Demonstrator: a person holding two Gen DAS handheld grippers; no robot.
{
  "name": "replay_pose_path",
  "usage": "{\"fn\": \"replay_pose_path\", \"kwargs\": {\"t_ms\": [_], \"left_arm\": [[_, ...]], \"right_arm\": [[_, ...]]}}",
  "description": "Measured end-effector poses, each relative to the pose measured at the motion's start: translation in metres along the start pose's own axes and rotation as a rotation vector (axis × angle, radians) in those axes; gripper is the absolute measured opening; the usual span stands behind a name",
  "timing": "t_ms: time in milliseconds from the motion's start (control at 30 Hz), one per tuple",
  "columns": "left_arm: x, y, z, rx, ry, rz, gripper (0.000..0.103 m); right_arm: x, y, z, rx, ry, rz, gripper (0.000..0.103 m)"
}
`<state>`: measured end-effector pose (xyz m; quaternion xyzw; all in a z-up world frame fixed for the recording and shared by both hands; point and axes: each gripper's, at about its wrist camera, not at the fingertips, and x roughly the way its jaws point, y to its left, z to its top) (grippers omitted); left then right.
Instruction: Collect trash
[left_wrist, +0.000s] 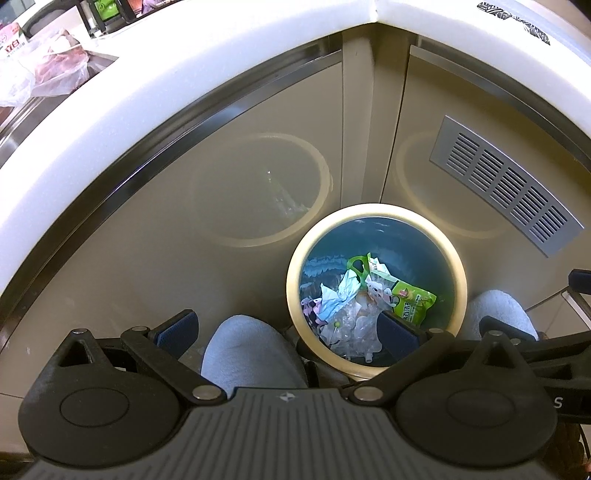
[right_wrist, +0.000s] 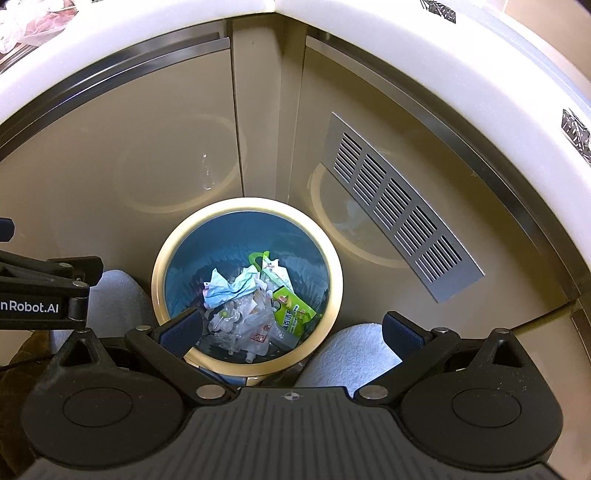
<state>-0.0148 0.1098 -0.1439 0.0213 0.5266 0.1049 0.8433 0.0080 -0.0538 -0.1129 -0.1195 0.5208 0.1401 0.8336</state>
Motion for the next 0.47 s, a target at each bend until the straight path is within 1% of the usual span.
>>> {"fn": "replay_pose_path", "kwargs": {"t_ms": [300, 467], "left_arm": [[-0.003, -0.001, 0.000, 0.000, 0.000, 0.019, 0.103], [-0.011, -0.003, -0.003, 0.007, -0.028, 0.034, 0.103]], "right_arm": [[-0.002, -0.001, 0.000, -0.002, -0.011, -0.004, 0.103], [-0.008, -0.001, -0.003, -0.001, -0.034, -0.004, 0.103]]}}
